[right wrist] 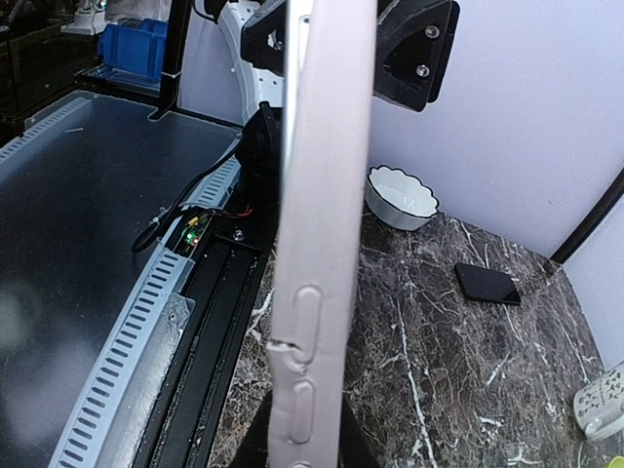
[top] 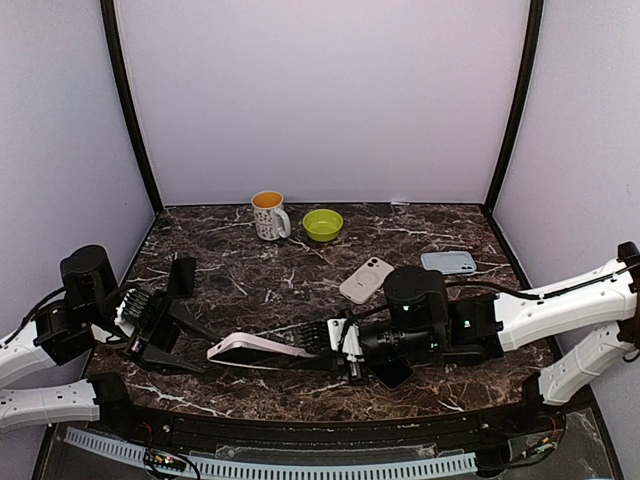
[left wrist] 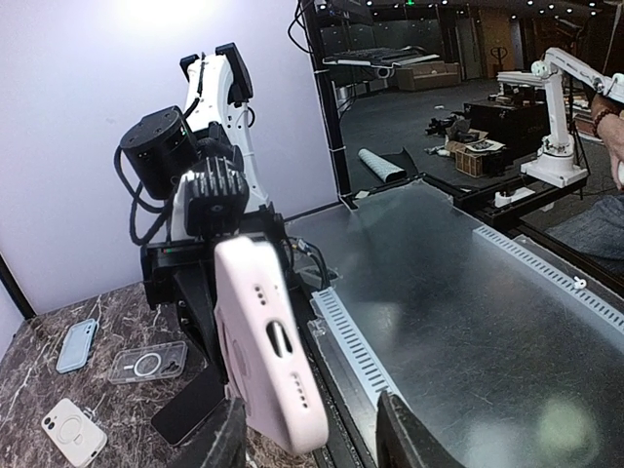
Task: Take the phone out of the phone case
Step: Remove the bottom left corner of the phone case.
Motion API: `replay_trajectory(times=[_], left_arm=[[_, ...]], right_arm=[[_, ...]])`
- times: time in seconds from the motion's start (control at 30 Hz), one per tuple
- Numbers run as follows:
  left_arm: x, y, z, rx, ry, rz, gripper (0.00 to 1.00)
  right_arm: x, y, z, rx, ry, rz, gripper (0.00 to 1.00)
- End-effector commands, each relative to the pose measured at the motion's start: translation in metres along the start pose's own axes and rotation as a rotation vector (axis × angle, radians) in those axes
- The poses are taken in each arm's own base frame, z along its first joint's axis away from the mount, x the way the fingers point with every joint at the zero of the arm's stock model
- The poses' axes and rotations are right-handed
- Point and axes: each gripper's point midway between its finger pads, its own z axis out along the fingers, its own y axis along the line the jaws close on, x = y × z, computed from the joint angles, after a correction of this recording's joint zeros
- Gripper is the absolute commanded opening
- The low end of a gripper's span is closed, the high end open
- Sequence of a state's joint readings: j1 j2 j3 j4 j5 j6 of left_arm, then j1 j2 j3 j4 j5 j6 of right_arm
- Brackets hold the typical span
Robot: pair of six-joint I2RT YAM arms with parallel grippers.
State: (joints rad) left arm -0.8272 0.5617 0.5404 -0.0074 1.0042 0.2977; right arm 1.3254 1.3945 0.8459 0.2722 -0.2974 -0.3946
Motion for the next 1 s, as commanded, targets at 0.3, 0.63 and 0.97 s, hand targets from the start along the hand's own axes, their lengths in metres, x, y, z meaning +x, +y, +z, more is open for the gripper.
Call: replay_trajectory(times=[0.3,0.63,0.97], left_arm=[[0.004,0.002,0.001,0.007,0.002,-0.013,0.34],[0.007,0.002,0.004,0.022,0.009,-0.017,0.25],[0.011,-0.01,0.004,0.111,0.048,-0.064,0.18]], right_arm=[[-0.048,-0.018,-0.001,0.026,-0.148,-0.049,0.0],[-0.05,-0.017,-0.001,0.017,-0.152,-0.068,0.0],[-0.036,-0.008,0.001,-0.023,-0.101,-0.174,0.0]])
